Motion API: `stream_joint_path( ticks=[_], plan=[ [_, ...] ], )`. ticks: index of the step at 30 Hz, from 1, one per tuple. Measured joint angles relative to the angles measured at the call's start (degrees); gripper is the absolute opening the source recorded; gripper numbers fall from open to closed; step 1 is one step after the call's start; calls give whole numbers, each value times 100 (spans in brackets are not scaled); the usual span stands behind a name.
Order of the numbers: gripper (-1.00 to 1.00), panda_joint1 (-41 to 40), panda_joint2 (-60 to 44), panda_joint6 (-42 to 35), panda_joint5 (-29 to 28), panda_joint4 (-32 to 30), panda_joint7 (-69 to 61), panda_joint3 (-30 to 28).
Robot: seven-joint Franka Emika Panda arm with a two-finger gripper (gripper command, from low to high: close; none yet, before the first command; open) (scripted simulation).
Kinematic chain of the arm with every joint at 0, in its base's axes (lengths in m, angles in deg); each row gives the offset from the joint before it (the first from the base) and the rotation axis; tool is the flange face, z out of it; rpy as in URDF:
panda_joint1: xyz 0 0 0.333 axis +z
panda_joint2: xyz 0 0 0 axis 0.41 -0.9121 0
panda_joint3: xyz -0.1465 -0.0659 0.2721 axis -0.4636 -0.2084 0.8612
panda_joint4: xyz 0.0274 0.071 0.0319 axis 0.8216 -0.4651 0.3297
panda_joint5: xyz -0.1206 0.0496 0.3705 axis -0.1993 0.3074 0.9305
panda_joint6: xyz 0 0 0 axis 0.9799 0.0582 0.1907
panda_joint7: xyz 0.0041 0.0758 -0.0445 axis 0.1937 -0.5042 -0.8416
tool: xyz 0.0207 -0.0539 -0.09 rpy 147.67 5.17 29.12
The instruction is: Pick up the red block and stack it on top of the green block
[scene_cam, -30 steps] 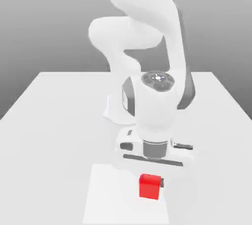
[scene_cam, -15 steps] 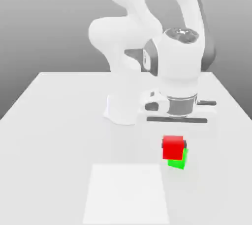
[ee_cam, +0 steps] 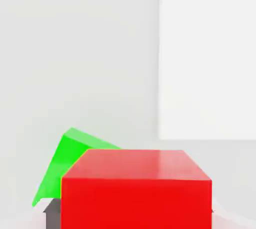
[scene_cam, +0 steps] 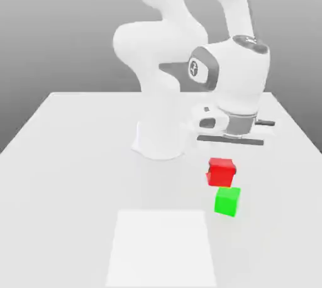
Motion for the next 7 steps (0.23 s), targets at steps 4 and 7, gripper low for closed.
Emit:
stream_joint_path(
  ticks=[4, 7],
  plan=[
    [-100, -206, -330, 219, -522, 30, 360, 59],
    [-100, -268, -539, 405, -737, 44, 511, 59]
  ],
)
